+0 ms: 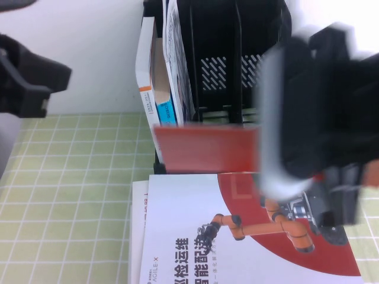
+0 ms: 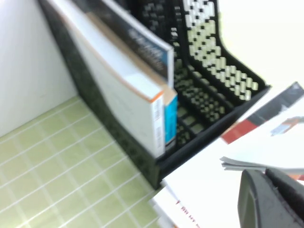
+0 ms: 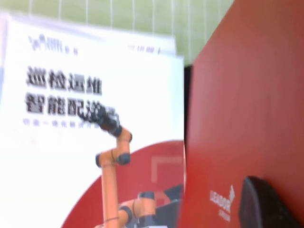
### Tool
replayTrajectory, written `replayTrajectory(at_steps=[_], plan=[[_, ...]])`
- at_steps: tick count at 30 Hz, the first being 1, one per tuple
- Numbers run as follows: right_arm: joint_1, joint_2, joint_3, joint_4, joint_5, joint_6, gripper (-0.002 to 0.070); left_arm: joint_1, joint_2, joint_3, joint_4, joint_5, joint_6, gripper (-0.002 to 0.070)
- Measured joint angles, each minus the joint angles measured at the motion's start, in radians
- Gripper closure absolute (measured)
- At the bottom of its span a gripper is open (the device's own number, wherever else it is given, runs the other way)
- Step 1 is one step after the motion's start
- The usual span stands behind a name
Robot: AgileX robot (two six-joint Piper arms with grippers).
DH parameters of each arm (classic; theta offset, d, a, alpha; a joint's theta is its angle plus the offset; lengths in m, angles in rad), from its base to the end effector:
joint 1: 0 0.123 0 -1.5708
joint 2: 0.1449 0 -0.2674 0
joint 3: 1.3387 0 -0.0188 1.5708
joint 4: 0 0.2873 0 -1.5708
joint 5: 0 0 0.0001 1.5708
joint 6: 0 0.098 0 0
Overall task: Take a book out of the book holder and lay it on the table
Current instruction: Place the picked book on the book
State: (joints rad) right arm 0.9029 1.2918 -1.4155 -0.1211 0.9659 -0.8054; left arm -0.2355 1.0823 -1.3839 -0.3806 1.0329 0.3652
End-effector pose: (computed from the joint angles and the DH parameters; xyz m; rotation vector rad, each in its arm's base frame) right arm 0.2011 0.2393 0.3999 -1.7688 1.5011 -0.1012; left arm 0.2306 -0.0875 0.4477 0.6093 2.0848 -0.3951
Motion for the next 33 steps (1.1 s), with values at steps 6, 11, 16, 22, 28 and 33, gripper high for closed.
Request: replayTrajectory(at_steps=[6, 11, 16, 22, 28, 33], plan=[[0.227, 0.146, 0.01, -0.326, -0.015, 0.297, 0.0662, 0.0, -0.022, 0.0, 0.049, 0.016, -0.057, 0.0676], [0.336, 0.222, 0.121, -0.511, -0.086, 0.491, 0.0662, 0.0, -0.036, 0.0, 0.057, 0.018, -0.062, 0.0676], [0.371, 0.234, 0.359, -0.593, -0.212, 0.617, 0.0662, 0.0, -0.047, 0.0, 0.061, 0.018, -0.062, 0.0676], [0.371, 0.234, 0.579, -0.848, -0.339, 0.868, 0.0662, 0.0, -0.053, 0.0, 0.063, 0.018, -0.062, 0.0676], [0.371, 0.234, 0.625, -1.084, -0.378, 1.196, 0.0645, 0.0, -0.051, 0.0, 0.063, 0.008, -0.062, 0.0676], [0.371, 0.234, 0.627, -1.111, -0.382, 1.3, 0.0462, 0.0, -0.049, 0.0, 0.063, 0.008, -0.063, 0.0676]])
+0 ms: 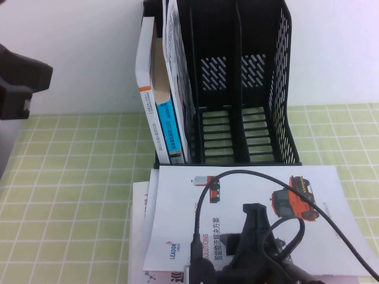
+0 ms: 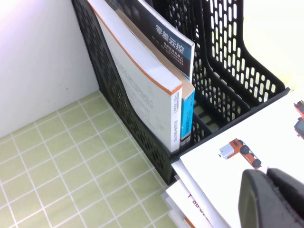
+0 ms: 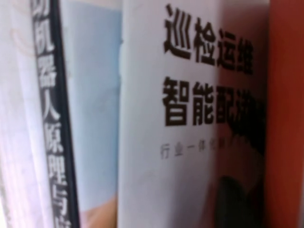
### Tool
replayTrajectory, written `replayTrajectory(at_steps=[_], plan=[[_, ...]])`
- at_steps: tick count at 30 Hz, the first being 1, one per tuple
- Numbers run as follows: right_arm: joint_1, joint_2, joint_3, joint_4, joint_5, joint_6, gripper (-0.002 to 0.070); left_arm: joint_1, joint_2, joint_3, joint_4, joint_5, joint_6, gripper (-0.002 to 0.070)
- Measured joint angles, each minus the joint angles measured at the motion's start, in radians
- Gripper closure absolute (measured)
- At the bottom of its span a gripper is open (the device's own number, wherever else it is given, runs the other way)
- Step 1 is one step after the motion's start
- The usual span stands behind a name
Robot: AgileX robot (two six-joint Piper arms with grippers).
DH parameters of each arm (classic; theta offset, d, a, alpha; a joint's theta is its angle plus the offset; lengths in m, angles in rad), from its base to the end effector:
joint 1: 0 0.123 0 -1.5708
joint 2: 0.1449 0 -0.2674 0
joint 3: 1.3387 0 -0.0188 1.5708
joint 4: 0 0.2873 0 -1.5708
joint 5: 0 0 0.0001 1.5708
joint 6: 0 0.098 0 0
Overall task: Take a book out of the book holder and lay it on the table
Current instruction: Place the picked book on the book
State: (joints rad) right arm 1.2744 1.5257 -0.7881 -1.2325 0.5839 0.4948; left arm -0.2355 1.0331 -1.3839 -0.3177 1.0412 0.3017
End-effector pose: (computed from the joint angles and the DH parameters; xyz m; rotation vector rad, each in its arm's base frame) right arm 0.1425 0.2919 0.1663 -1.7675 1.4823 -0.3668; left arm 0.2162 -0.0791 0.4571 0.5527 2.0752 -0.3507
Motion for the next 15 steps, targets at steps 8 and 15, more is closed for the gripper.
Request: replayTrajectory(at_steps=[8, 15], plan=[[0.06, -0.029, 0.0, 0.124, 0.061, 0.105, 0.0156, 0.0, 0.0, 0.0, 0.0, 0.0, 0.0, 0.0676], [0.158, -0.06, -0.133, 0.561, -0.061, -0.2, 0.0133, 0.0, 0.005, 0.002, -0.011, -0.04, 0.0, 0.0676]])
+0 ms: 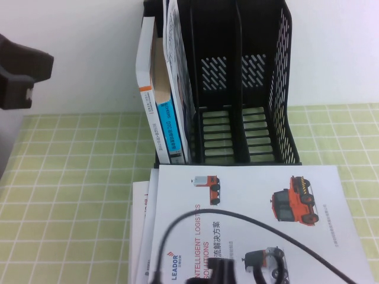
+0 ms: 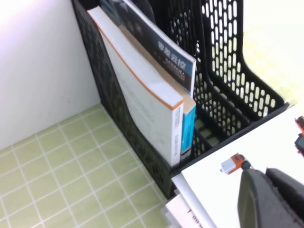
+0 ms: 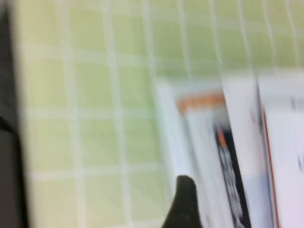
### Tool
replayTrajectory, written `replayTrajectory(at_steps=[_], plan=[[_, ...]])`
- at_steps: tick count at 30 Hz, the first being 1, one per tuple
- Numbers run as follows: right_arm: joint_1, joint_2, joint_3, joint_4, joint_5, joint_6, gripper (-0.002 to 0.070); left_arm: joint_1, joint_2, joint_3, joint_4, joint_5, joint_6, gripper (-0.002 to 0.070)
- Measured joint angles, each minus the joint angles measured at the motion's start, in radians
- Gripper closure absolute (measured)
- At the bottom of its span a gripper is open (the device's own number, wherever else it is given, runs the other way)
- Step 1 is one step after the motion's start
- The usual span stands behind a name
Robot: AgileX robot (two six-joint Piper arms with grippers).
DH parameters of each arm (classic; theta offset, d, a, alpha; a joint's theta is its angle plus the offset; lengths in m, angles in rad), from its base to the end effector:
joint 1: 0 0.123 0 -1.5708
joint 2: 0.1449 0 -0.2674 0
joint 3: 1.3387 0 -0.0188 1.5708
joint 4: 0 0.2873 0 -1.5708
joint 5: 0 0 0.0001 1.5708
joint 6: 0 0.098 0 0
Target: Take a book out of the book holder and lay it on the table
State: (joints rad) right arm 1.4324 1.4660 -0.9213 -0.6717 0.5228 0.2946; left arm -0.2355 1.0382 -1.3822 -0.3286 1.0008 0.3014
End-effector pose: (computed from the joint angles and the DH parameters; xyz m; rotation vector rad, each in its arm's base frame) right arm 0.0766 0.3285 0.2082 -1.7426 1.6478 0.1353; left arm 0.2200 -0.0802 0.4588 0.5337 2.0445 -0.3600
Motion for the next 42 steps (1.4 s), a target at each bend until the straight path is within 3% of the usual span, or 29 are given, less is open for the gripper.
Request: replayTrajectory(at_steps=[4, 7, 9, 14, 17, 23, 28, 33, 37, 42], plan=[[-0.001, -0.012, -0.16, 0.289, 0.077, -0.295, 0.0144, 0.0, 0.008, 0.0, -0.026, -0.006, 0.0, 0.0676], [0.001, -0.044, -0.25, 0.373, 0.164, -0.472, 0.0202, 0.0, 0.02, 0.0, -0.06, -0.018, 0.002, 0.0676], [0.001, -0.074, -0.274, 0.371, 0.212, -0.525, 0.0286, 0.0, 0.028, 0.0, -0.087, -0.029, 0.011, 0.0676], [0.001, -0.16, -0.282, 0.278, 0.387, -0.565, 0.0591, 0.0, 0.045, 0.0, -0.157, -0.034, 0.073, 0.0676], [0.001, -0.217, -0.282, 0.216, 0.451, -0.526, 0.0652, 0.0, 0.046, 0.0, -0.204, -0.018, 0.116, 0.0676], [0.001, -0.426, -0.265, 0.19, 0.357, -0.456, 0.0675, 0.0, -0.028, 0.112, -0.217, -0.03, 0.069, 0.0676], [0.001, -0.606, -0.143, 0.186, 0.199, -0.413, 0.0677, 0.0, -0.175, 0.344, -0.224, -0.173, 0.053, 0.0676], [0.001, -0.767, 0.037, 0.119, 0.177, -0.37, 0.0678, 0.0, -0.384, 0.61, -0.369, -0.319, 0.123, 0.0676], [0.001, -0.891, 0.165, -0.011, 0.177, -0.124, 0.0678, 0.0, -0.534, 0.761, -0.474, -0.385, 0.194, 0.0676], [0.001, -1.018, 0.268, -0.195, 0.204, 0.164, 0.0678, 0.0, -0.637, 0.866, -0.495, -0.397, 0.22, 0.0676]])
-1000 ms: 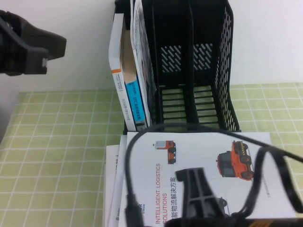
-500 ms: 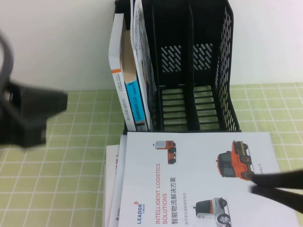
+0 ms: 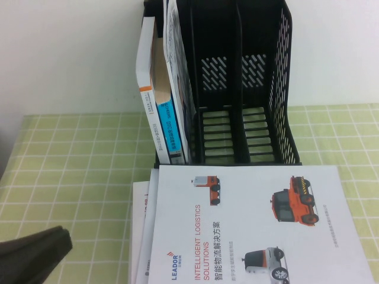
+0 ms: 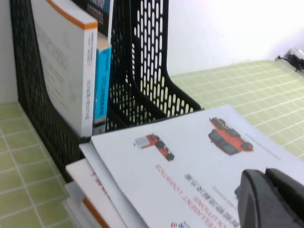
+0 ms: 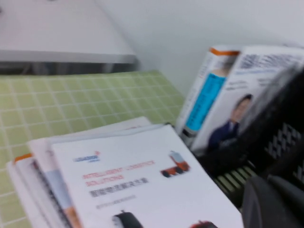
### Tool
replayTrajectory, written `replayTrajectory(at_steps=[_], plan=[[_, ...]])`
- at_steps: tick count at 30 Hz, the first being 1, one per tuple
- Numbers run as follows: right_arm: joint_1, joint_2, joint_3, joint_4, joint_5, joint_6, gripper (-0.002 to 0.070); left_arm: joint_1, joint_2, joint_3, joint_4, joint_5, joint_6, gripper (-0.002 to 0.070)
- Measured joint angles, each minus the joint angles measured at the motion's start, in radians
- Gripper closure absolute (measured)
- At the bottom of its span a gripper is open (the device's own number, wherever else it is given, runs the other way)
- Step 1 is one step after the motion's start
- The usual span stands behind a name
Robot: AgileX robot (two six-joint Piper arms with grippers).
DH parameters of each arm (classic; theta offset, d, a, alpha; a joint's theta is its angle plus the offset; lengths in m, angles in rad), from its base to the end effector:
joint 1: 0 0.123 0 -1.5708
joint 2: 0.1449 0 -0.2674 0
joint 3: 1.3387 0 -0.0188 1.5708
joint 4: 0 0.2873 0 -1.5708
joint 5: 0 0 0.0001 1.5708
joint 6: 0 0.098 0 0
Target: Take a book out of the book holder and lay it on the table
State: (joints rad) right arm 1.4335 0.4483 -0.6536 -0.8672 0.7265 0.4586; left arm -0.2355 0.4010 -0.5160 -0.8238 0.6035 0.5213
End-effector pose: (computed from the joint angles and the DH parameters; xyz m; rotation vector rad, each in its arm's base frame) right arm 0.0670 0.1222 0.3541 -1.0589 1.4342 0.3683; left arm 0.1224 -0.0714 0.3171 0.3390 1.8087 -0.6986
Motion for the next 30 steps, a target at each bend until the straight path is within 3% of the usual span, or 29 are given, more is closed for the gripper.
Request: replayTrajectory(at_steps=[4, 8, 28, 30], plan=[[0.0, -0.037, 0.058, -0.135, 0.133, 0.203, 0.0678, 0.0, -0.014, 0.037, -0.004, -0.002, 0.009, 0.0676], [0.0, -0.039, 0.066, -0.162, 0.264, 0.331, 0.0678, 0.0, -0.014, 0.04, -0.029, 0.0, 0.015, 0.0676], [0.0, -0.039, 0.066, -0.166, 0.305, 0.374, 0.0678, 0.0, -0.015, 0.045, -0.038, -0.003, 0.02, 0.0676], [0.0, -0.039, 0.066, -0.166, 0.305, 0.374, 0.0678, 0.0, -0.033, 0.059, 0.019, -0.022, 0.02, 0.0676]])
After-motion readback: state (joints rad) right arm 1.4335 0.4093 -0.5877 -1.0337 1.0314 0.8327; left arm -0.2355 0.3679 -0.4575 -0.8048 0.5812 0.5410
